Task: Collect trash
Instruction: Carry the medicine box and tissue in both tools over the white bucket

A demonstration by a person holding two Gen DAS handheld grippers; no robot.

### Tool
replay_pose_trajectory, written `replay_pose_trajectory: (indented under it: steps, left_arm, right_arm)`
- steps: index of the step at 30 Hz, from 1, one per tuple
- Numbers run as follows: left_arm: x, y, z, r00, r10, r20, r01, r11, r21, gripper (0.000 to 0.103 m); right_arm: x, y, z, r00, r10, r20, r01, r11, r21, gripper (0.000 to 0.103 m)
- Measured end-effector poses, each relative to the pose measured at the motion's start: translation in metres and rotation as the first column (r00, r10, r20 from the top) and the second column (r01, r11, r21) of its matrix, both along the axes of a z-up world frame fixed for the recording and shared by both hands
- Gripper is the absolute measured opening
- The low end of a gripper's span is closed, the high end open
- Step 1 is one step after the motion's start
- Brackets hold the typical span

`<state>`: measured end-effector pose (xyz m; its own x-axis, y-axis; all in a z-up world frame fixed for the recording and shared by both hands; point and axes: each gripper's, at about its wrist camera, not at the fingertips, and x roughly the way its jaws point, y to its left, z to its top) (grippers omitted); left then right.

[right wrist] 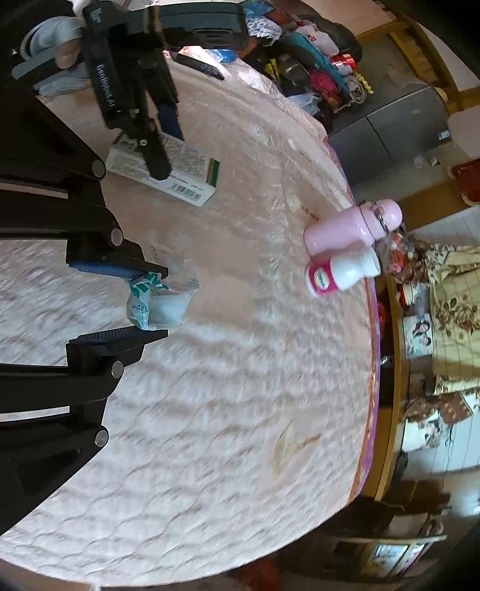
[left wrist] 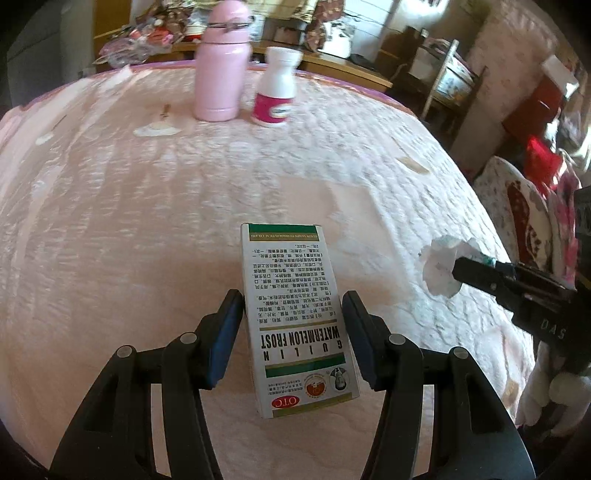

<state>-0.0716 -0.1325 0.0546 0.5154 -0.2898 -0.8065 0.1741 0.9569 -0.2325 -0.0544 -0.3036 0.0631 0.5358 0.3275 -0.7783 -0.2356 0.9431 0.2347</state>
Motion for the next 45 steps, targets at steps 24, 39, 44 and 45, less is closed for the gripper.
replay_pose_trajectory:
  steps: [24,39,44,45]
  left_arm:
    - [-0.037,-0.16,0.018,0.957,-0.286,0.041,0.285,0.958,0.018,0.054]
    - [-0.053,-0.25,0.03,0.906,-0.419,0.067,0.417,0.908,0.042,0.054]
    - [-0.056,-0.279,0.032,0.883,-0.465,0.06,0.465,0.885,0.021,0.054]
    - [-0.056,-0.282,0.032,0.88,-0.471,0.06,0.471,0.882,0.015,0.054]
  right_arm:
    - [-0.105,-0.151,0.016,0.964,-0.266,-0.013,0.265,0.963,-0.039,0.024]
    - [-0.147,-0.238,0.015,0.902,-0.431,-0.023,0.43,0.902,-0.043,0.024]
    - [-0.162,-0.261,0.012,0.88,-0.474,-0.027,0.473,0.88,-0.045,0.024]
    - [-0.166,-0.268,0.012,0.872,-0.488,-0.027,0.487,0.872,-0.047,0.024]
